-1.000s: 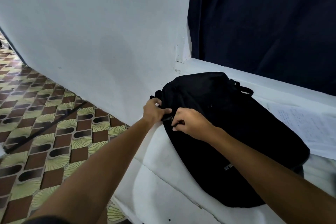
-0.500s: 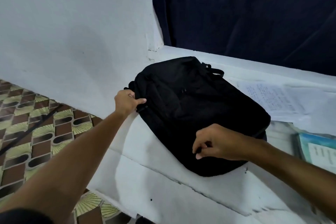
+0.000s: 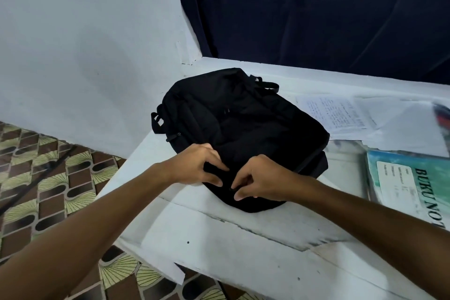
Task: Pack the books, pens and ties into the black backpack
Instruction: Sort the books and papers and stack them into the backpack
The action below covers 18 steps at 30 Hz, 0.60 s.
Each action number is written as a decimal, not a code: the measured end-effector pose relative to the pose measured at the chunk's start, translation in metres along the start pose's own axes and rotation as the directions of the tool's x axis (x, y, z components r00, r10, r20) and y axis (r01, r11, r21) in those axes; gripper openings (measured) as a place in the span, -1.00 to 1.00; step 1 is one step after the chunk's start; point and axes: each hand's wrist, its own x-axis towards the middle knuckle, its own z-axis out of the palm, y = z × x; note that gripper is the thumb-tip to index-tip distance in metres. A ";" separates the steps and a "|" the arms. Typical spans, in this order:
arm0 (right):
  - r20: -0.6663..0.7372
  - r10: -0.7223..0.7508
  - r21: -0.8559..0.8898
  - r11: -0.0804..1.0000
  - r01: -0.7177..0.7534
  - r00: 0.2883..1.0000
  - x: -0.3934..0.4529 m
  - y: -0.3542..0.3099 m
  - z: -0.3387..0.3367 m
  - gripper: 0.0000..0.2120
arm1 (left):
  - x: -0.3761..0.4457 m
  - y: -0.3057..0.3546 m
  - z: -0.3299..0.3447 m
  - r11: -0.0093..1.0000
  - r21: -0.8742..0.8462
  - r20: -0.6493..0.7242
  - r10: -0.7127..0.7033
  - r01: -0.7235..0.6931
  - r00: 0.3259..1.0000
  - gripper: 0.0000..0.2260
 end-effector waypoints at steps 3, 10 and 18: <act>0.041 -0.129 -0.227 0.964 0.135 0.991 -0.003 0.001 0.006 -0.77 | 0.002 -0.001 0.004 0.996 -0.080 -0.034 -0.036 0.033 0.999 -0.83; 0.068 -0.480 -0.565 0.704 0.431 0.874 -0.031 0.010 -0.008 -0.89 | 0.004 -0.003 -0.001 0.957 -0.233 0.041 -0.168 0.172 0.985 -0.74; -0.132 -0.532 -0.525 0.753 0.396 0.836 -0.063 0.044 -0.026 -0.92 | 0.005 0.001 -0.008 0.929 -0.316 0.024 -0.197 0.194 0.980 -0.76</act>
